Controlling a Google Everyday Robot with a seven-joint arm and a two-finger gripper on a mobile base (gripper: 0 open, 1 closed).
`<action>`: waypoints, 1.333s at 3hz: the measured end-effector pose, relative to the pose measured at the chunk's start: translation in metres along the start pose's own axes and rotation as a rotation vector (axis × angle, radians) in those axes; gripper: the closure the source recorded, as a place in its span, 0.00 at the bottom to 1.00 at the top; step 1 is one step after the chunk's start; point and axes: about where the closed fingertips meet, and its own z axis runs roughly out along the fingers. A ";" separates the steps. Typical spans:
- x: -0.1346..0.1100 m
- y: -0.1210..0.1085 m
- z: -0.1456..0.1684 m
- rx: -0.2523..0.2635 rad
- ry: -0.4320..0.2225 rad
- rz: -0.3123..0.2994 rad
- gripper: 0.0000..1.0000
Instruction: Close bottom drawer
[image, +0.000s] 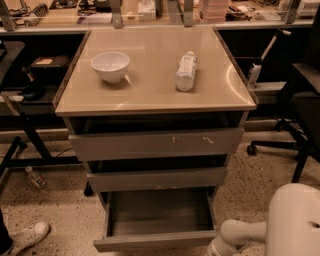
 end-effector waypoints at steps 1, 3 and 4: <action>0.000 0.000 0.000 0.000 0.000 0.000 0.89; -0.023 -0.011 -0.004 0.017 -0.046 -0.019 1.00; -0.055 -0.021 -0.006 0.037 -0.080 -0.057 1.00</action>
Offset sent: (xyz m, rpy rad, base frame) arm 0.0000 0.0000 0.0000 0.0000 0.0000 0.0000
